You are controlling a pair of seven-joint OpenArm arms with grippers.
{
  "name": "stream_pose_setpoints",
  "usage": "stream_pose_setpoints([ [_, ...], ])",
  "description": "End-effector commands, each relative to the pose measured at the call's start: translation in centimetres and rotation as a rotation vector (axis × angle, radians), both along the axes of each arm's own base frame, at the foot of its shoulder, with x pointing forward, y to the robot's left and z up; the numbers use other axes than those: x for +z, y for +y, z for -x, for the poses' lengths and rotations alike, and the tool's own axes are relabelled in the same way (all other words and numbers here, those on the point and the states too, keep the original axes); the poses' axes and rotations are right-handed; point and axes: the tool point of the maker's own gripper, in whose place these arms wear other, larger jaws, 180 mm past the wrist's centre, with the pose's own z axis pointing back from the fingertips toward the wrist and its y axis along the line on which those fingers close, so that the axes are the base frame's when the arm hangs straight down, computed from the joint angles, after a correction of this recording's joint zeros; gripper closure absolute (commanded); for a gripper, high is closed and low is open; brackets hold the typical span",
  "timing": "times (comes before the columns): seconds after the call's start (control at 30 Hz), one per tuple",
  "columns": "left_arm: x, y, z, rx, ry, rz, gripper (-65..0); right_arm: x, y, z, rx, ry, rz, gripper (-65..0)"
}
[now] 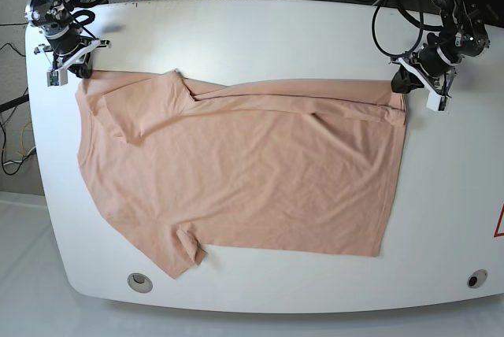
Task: Fold the T-shirt properly
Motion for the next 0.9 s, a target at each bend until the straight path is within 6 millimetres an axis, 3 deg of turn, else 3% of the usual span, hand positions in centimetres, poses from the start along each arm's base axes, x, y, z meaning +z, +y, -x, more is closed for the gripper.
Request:
stream_pose_setpoints([
  [0.0,0.0,1.4,0.5,-0.005,0.013,-0.037,0.0,-0.5,-0.7,0.9,0.001,0.045,0.016,0.0],
  [0.27,-0.3,2.1,1.8,-0.009,0.036,-0.060,0.0,-0.7,-0.7,1.8,0.004,0.065,0.019,0.0],
  [0.4,0.2,2.6,2.5,-0.004,0.025,-0.075,0.0,0.7,-0.4,1.1,0.019,0.021,0.037,-0.2],
  [0.87,3.4,4.6,4.0,-0.020,-0.009,-0.154,0.0,2.7,1.9,1.7,0.075,-0.019,0.069,-0.5],
])
